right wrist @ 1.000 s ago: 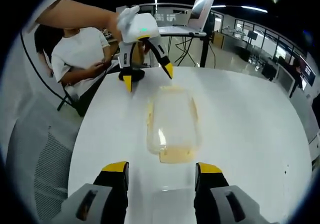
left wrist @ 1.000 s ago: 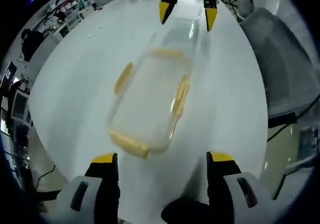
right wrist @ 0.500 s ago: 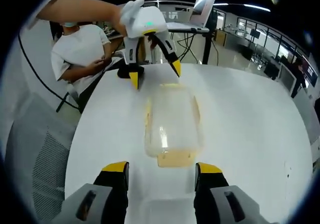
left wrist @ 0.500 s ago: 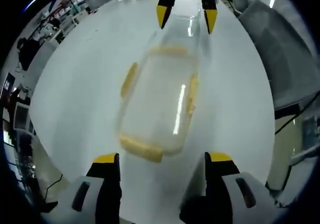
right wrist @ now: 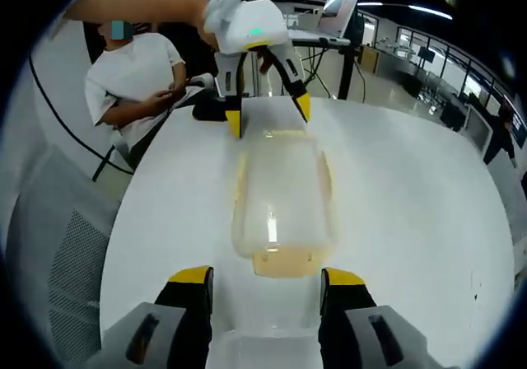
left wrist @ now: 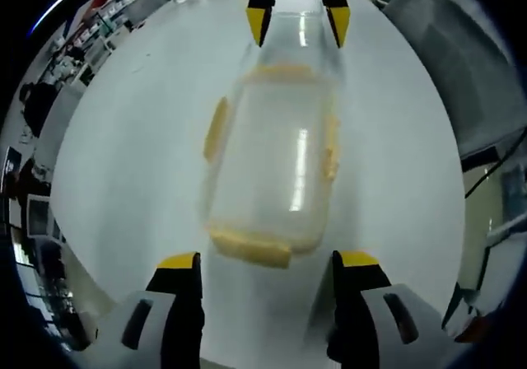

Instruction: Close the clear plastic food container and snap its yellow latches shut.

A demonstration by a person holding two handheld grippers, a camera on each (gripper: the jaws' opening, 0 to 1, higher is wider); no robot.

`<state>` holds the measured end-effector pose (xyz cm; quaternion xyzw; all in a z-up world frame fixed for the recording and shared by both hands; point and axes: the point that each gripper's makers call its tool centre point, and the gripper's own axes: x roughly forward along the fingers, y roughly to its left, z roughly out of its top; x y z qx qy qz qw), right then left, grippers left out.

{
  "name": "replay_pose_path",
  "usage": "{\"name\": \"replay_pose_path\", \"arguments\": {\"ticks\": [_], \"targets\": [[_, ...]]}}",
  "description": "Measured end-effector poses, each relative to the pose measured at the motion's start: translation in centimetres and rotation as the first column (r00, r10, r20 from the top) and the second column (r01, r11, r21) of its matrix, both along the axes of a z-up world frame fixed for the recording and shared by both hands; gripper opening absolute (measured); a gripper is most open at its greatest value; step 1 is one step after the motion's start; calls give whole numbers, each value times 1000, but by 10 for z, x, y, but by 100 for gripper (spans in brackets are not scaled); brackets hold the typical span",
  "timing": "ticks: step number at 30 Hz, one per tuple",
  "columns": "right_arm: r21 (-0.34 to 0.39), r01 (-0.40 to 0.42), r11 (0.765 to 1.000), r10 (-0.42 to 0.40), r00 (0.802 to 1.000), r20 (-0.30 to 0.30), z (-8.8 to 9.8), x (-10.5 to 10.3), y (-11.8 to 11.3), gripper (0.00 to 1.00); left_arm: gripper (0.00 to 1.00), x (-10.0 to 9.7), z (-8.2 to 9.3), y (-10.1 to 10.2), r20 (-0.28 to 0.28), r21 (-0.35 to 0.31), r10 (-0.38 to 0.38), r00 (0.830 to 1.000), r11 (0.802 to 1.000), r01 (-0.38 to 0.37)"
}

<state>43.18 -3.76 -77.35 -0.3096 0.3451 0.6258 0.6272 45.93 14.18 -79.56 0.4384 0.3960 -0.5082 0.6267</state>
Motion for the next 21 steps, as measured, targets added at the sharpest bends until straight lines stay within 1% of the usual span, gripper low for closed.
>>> {"name": "replay_pose_path", "arguments": {"ticks": [4, 6, 10, 12, 15, 21], "targets": [[-16, -11, 1000, 11, 1000, 2, -4, 1, -1, 49, 61, 4, -2, 0, 1, 9, -14, 1000, 1000, 14], [-17, -9, 1000, 9, 1000, -2, -5, 3, -1, 49, 60, 4, -4, 1, -7, 13, -21, 1000, 1000, 21], [-20, -9, 1000, 9, 1000, -6, -7, 4, 2, 49, 60, 8, -4, 1, -13, 10, -18, 1000, 1000, 18], [-22, -13, 1000, 13, 1000, -4, -8, 5, 3, 49, 60, 8, -4, 1, -17, 14, -24, 1000, 1000, 24], [-31, -16, 999, 16, 1000, -4, -11, 6, 4, 49, 58, 5, -6, 1, -41, 17, -34, 999, 999, 34], [-45, -30, 999, 30, 1000, 5, -14, 8, 7, 49, 58, 5, -6, 0, -56, 14, -48, 997, 999, 49]]}}
